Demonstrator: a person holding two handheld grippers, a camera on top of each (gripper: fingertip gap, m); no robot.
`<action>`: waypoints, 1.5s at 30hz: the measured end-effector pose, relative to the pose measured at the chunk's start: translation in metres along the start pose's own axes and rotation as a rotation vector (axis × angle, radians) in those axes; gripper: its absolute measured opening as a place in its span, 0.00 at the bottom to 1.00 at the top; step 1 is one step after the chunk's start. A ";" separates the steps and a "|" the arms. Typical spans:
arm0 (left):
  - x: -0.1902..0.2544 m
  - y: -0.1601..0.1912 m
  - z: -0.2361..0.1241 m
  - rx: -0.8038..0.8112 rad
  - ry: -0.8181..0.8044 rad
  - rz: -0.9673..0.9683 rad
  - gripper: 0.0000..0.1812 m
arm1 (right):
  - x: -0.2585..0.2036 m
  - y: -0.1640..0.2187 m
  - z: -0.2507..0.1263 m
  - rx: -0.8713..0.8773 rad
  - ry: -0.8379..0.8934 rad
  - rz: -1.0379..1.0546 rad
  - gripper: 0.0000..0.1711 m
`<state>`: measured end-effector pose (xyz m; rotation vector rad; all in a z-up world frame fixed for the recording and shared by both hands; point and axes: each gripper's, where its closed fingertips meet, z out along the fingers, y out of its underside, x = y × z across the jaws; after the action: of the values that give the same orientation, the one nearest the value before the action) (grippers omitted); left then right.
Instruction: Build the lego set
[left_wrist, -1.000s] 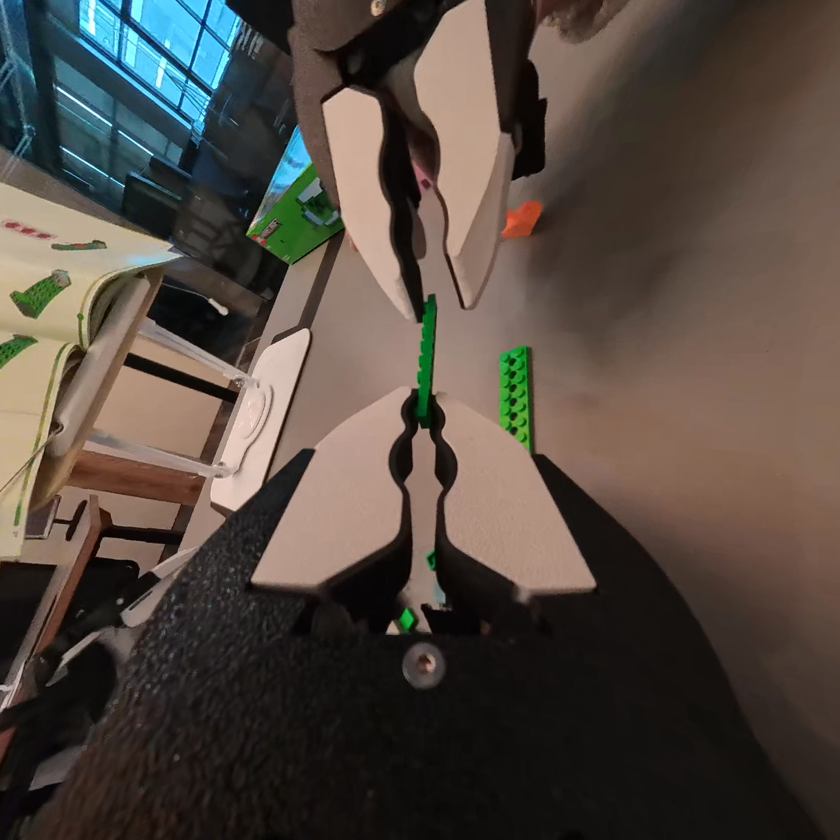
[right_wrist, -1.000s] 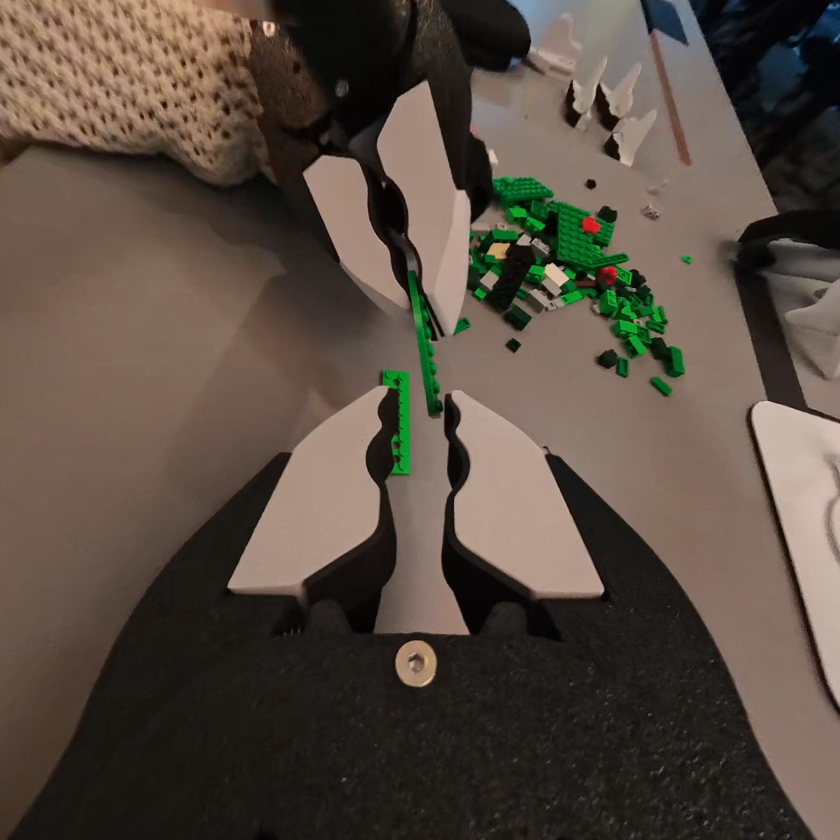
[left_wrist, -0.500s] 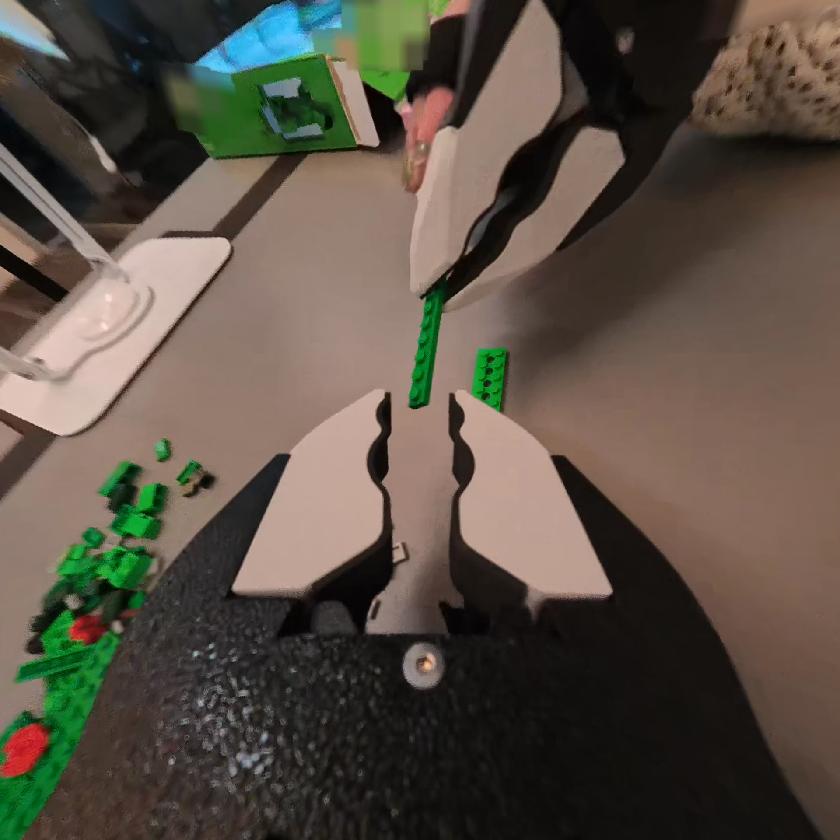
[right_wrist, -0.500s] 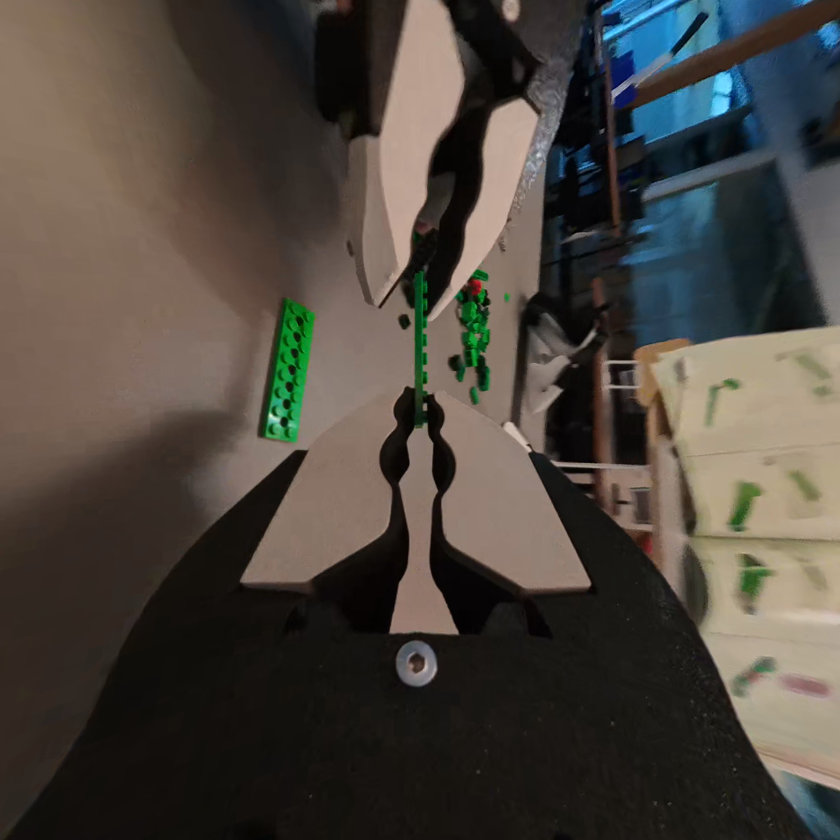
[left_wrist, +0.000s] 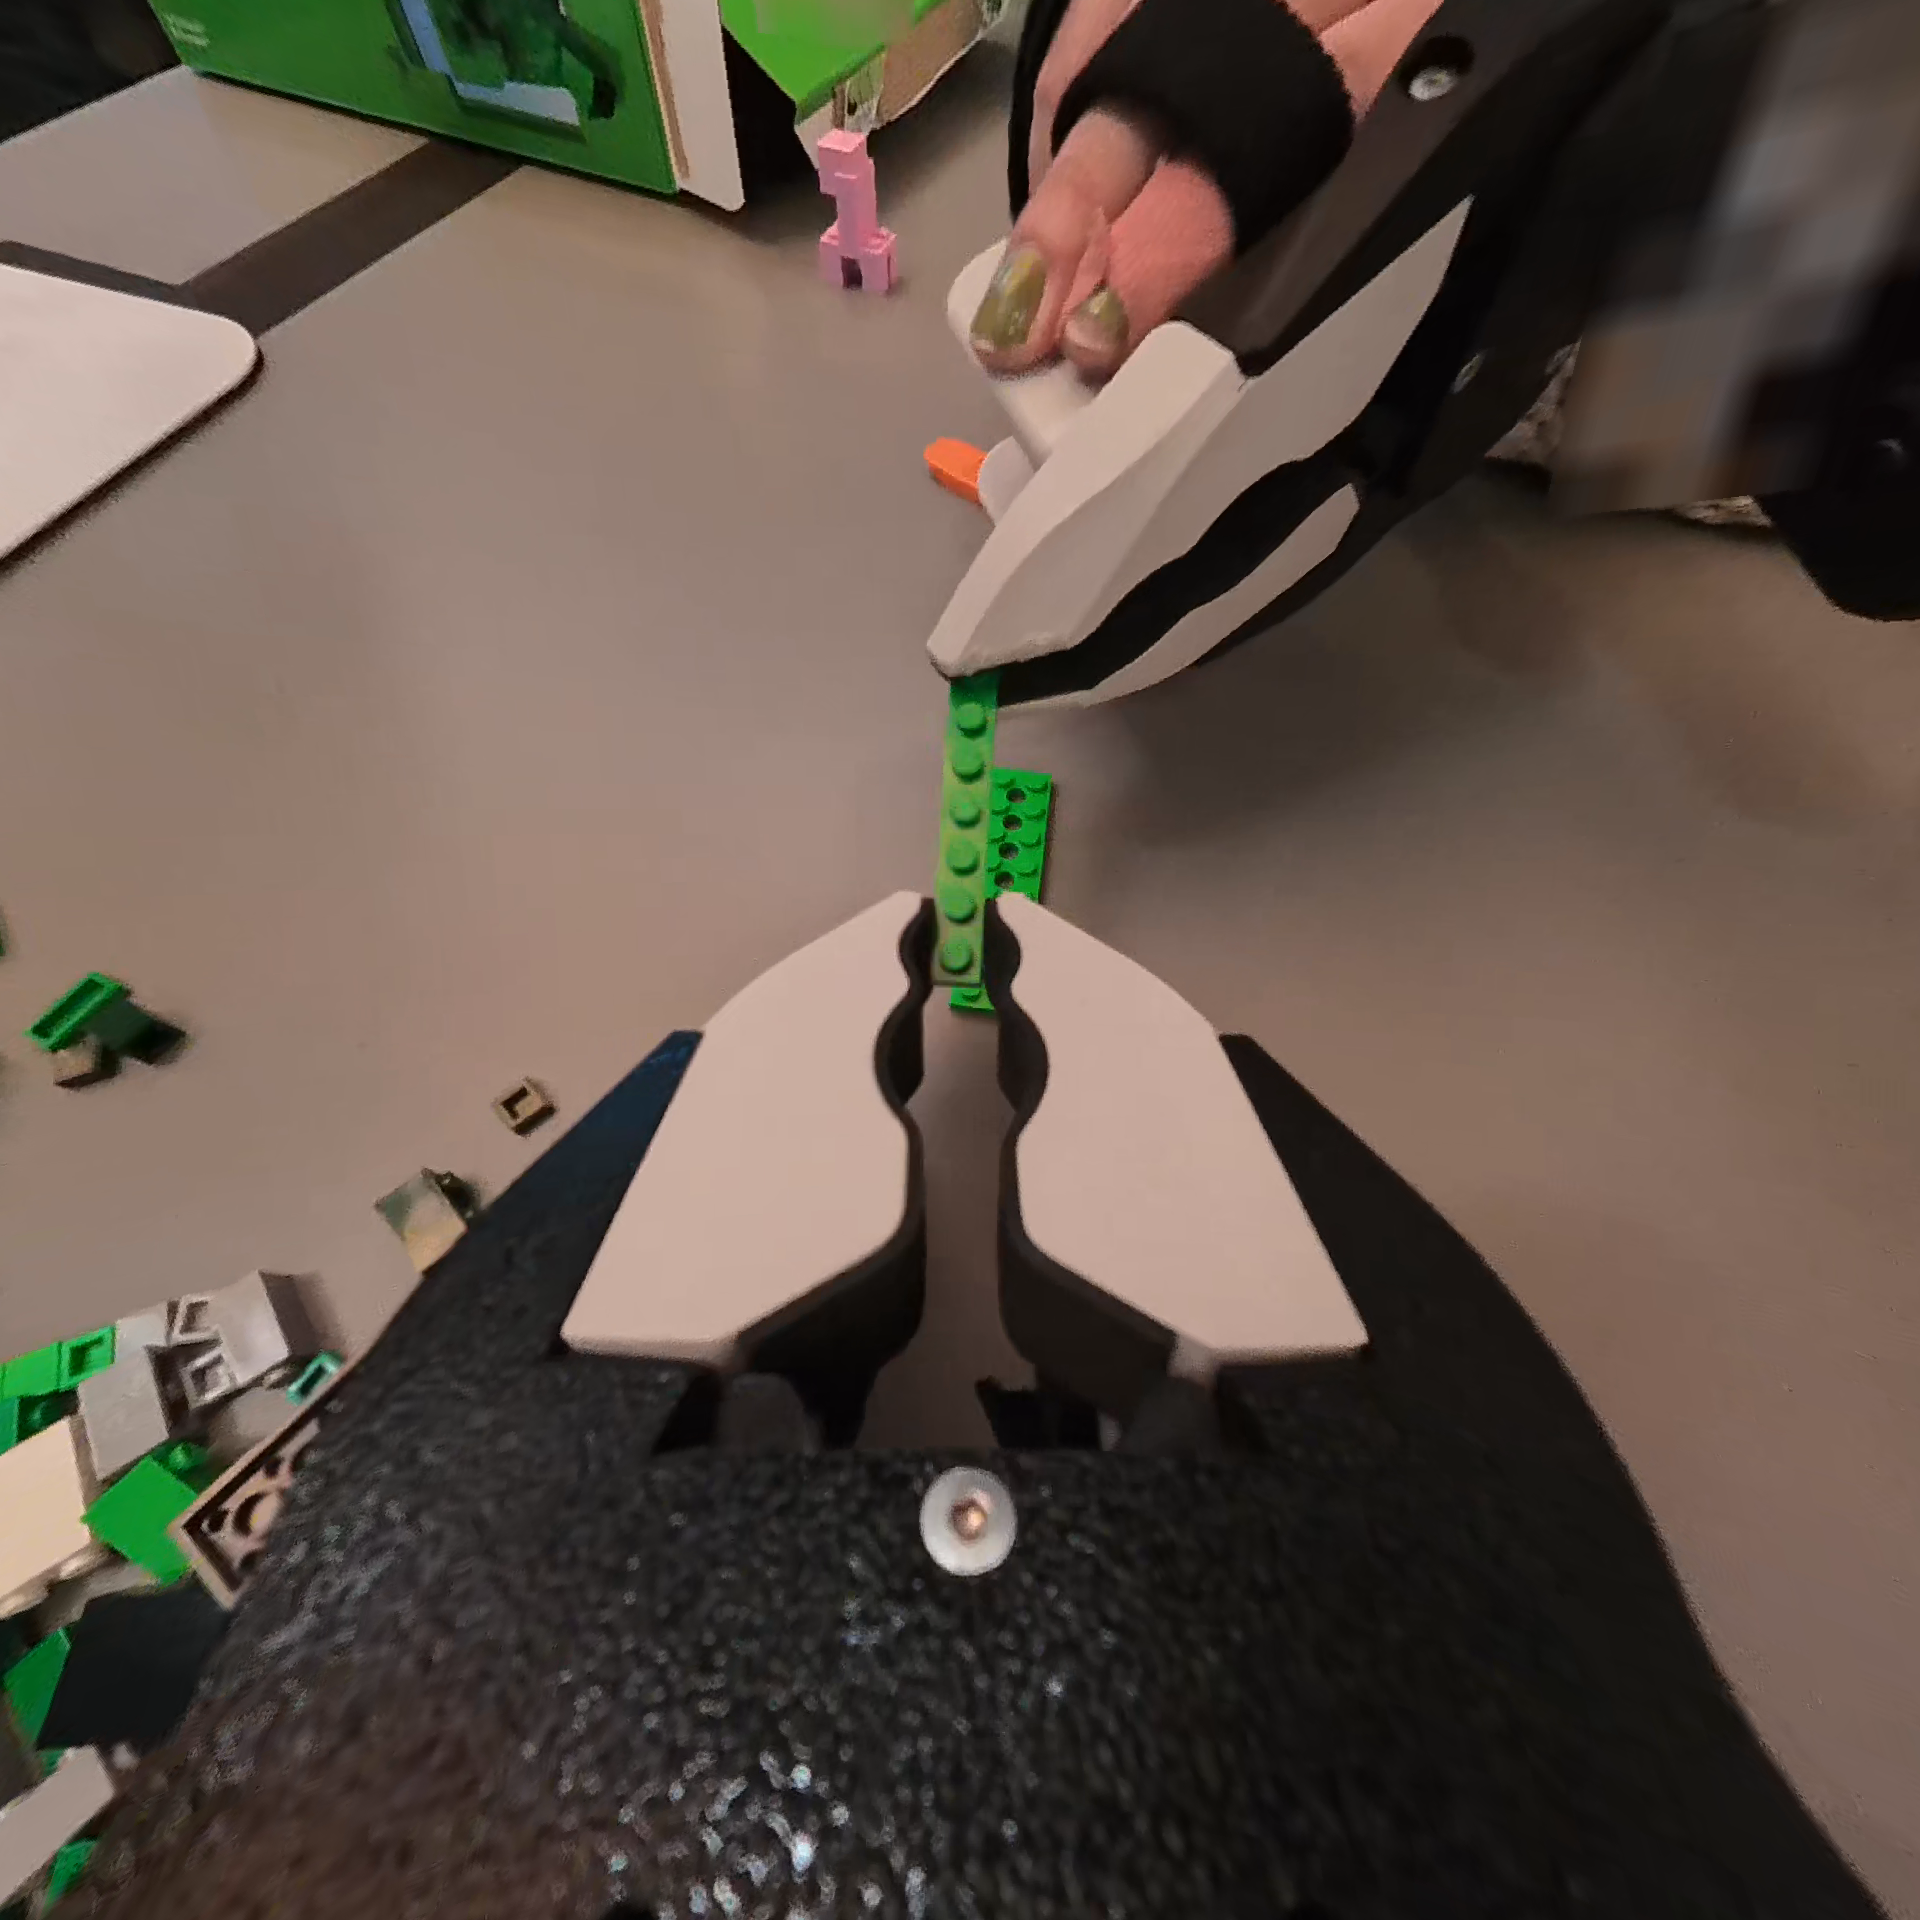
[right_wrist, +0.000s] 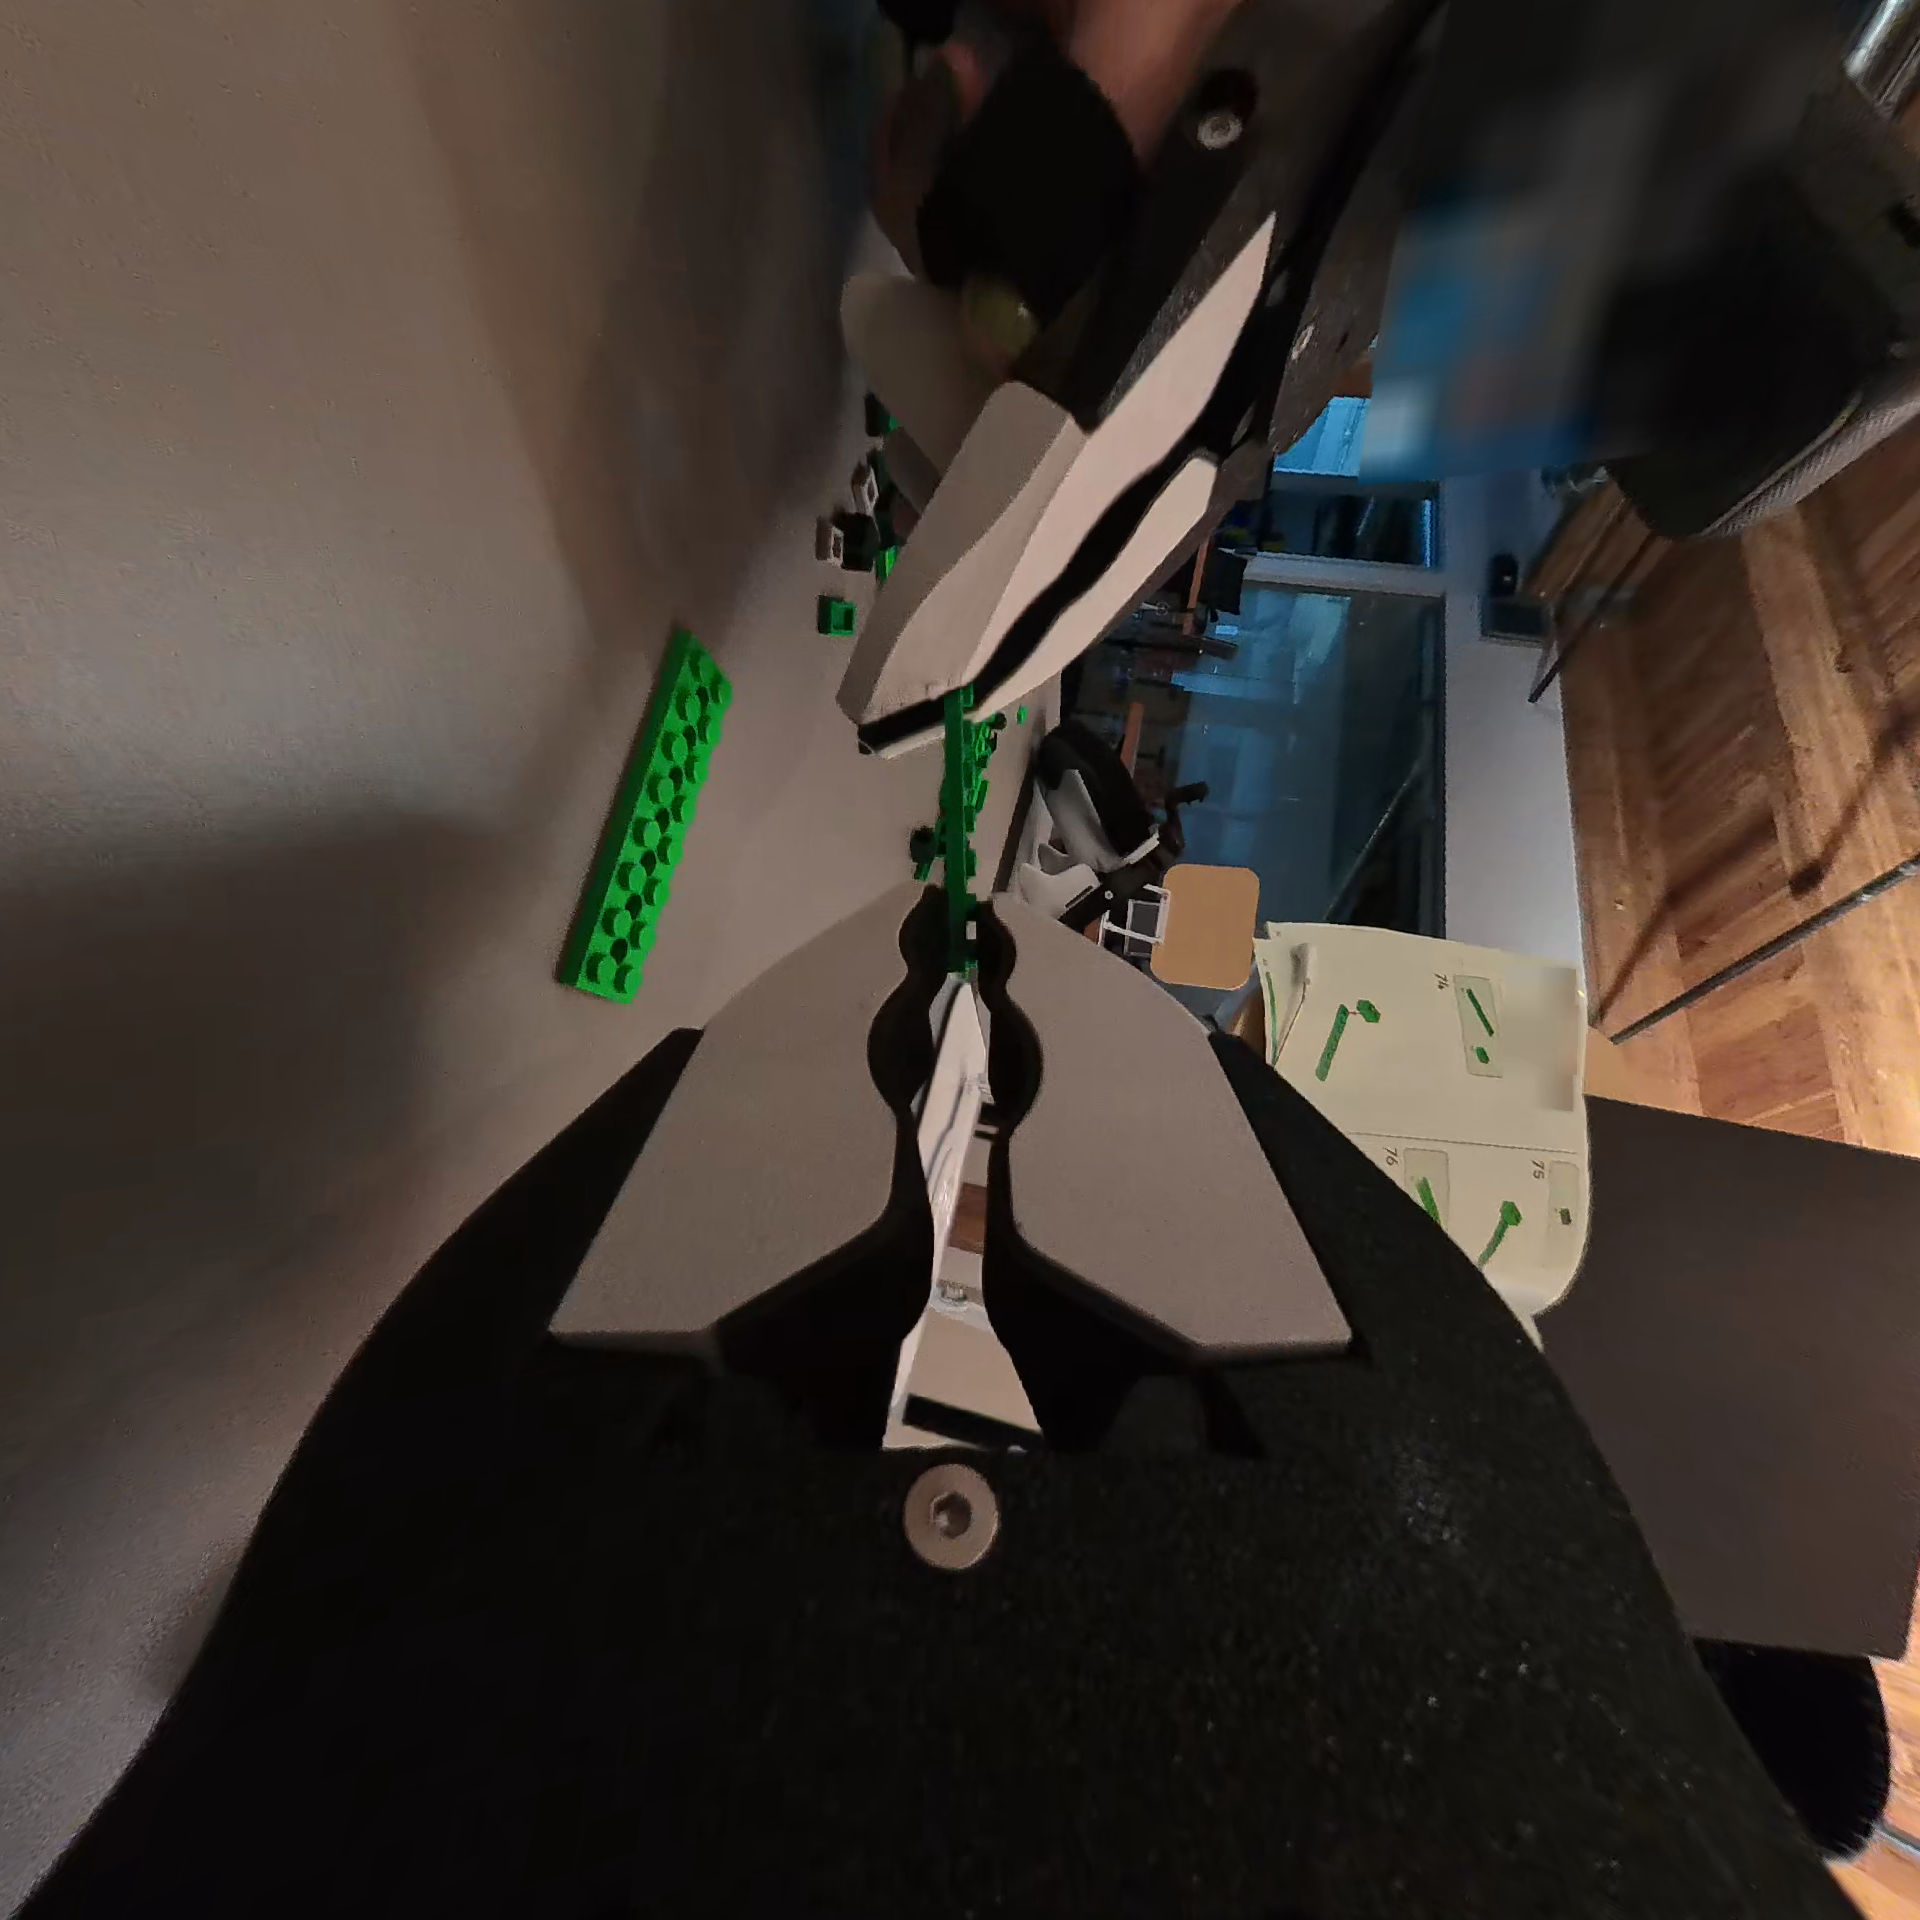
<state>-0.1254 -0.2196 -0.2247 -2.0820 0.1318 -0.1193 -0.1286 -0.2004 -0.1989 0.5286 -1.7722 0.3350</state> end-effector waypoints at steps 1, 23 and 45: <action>0.000 0.001 0.000 -0.009 0.005 -0.006 0.05 | -0.001 -0.001 0.000 0.003 -0.001 0.001 0.03; -0.003 -0.012 -0.007 0.031 -0.169 0.358 0.04 | 0.010 0.005 -0.016 0.306 -0.368 1.044 0.16; 0.006 -0.005 0.003 -0.016 -0.128 0.367 0.04 | -0.019 -0.008 -0.011 0.189 -0.524 0.895 0.05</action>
<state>-0.1188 -0.2159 -0.2217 -2.0394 0.4330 0.2376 -0.1109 -0.1986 -0.2147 -0.1086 -2.4376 1.0639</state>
